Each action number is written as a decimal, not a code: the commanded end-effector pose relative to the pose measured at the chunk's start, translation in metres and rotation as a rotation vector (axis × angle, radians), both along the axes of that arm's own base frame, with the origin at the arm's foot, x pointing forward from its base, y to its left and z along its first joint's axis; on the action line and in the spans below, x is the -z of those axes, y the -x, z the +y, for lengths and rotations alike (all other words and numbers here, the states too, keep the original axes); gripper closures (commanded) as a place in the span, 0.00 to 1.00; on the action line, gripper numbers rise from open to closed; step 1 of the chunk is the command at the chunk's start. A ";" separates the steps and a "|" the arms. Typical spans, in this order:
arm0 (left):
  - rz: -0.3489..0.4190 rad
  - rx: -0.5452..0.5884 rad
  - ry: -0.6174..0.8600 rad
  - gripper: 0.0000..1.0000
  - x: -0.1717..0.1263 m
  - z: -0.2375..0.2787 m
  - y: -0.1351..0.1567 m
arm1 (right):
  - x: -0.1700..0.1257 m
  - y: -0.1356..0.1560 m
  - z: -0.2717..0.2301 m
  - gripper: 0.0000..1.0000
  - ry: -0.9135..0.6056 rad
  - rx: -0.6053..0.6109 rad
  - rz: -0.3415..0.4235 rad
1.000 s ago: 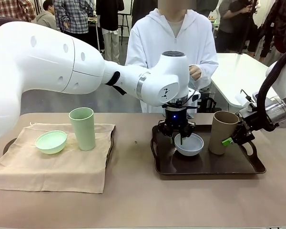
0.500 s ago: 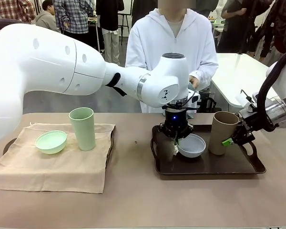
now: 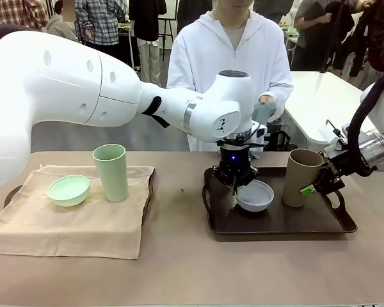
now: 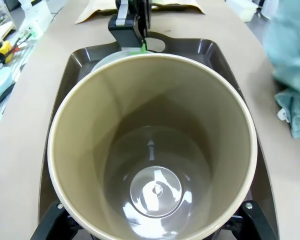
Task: Set up a tray with a mat and arrange the tableware.
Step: Pick up the Picnic Bowl and Reusable plastic cup from the Handle tray in front of the human's position and hold them in the air, then place the Picnic Bowl and Reusable plastic cup back onto the Handle tray in front of the human's position.
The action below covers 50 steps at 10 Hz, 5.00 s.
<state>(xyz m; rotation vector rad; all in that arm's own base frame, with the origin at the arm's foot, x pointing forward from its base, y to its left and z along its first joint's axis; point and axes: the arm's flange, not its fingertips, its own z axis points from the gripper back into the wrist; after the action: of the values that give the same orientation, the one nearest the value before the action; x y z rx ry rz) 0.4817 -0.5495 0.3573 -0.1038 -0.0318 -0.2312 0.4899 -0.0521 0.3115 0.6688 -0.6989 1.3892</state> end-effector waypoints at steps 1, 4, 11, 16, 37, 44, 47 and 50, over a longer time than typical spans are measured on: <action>0.078 -0.025 0.014 1.00 -0.023 0.005 0.001 | -0.027 0.005 -0.001 1.00 -0.007 0.037 0.008; 0.022 -0.023 0.043 1.00 -0.109 0.005 0.021 | -0.128 0.026 0.002 1.00 0.046 0.006 -0.049; -0.109 -0.002 0.078 1.00 -0.208 0.002 0.061 | -0.252 0.076 0.016 1.00 0.106 -0.008 -0.170; -0.109 -0.002 0.078 1.00 -0.208 0.002 0.061 | -0.252 0.076 0.016 1.00 0.106 -0.008 -0.170; -0.109 -0.002 0.078 1.00 -0.208 0.002 0.061 | -0.252 0.076 0.016 1.00 0.106 -0.008 -0.170; -0.110 -0.010 0.064 0.96 -0.206 0.000 0.061 | -0.254 0.077 0.016 0.18 0.088 -0.007 -0.166; -0.096 -0.016 0.050 0.96 -0.137 0.023 0.034 | -0.183 0.058 -0.004 0.18 0.009 -0.013 -0.108; -0.103 -0.020 0.132 0.96 -0.084 0.036 0.018 | -0.121 0.050 -0.009 0.18 -0.022 -0.015 -0.037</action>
<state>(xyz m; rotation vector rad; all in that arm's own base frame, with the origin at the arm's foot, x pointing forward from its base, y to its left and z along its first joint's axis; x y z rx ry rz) 0.4738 -0.5221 0.4451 -0.1718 -0.1517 -0.2003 0.4353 -0.0645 0.4355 0.6586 -0.7087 1.4201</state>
